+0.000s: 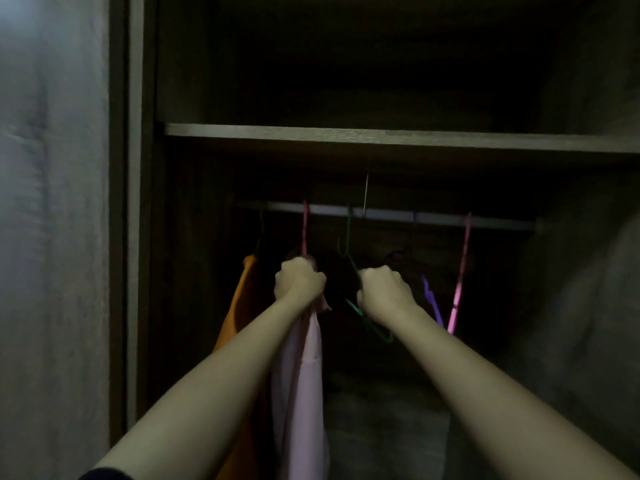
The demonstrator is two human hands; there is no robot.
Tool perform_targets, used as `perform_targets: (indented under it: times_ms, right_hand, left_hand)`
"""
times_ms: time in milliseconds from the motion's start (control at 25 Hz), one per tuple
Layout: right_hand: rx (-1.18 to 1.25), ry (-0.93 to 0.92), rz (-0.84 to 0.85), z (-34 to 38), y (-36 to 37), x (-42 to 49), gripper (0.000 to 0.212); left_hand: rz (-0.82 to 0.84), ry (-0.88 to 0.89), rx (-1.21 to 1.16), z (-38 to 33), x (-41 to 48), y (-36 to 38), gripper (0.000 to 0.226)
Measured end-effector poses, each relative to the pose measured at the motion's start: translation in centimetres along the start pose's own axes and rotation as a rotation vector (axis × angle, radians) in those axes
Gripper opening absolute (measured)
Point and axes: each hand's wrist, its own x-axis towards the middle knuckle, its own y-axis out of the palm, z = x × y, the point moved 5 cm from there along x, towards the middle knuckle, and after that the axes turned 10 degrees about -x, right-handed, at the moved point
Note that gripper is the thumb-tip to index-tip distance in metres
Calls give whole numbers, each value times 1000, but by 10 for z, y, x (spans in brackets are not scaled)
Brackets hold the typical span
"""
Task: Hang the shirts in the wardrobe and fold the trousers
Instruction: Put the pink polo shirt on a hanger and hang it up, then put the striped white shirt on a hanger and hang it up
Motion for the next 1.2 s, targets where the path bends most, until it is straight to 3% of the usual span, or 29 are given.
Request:
perform_targets:
  times_ms: [200, 360, 480, 600, 680, 800, 920, 1000, 1080, 1200]
  right_hand:
    - [-39, -3, -32, -7, -6, -5, 26]
    - [6, -3, -1, -8, -12, -15, 31]
    - [36, -15, -186, 6, -33, -27, 37]
    - [191, -122, -416, 48, -47, -52, 40]
    - [318, -239, -467, 93, -40, -77, 39]
    - [506, -414, -471, 178, -18, -121, 38]
    - [599, -543, -376, 275, 9, -171, 40]
    - [606, -616, -245, 339, 32, -205, 42]
    - [601, -691, -94, 392, 57, -232, 50]
    - [541, -839, 100, 468, 90, -277, 56]
  left_hand:
    - [-6, -4, 20, 0, 2, -10, 14]
    - [136, 35, 211, -7, -1, -21, 31]
    - [70, 123, 271, -19, -14, -64, 51]
    - [-19, 209, 77, -7, -47, -123, 38]
    - [-16, 243, 13, 21, -81, -163, 31]
    - [-162, 270, 83, 84, -136, -228, 29]
    - [-256, 175, 176, 174, -188, -296, 29]
    - [-280, 79, 282, 241, -221, -343, 41]
    - [-202, 14, 400, 302, -249, -380, 52]
    - [-74, -136, 551, 396, -290, -442, 51]
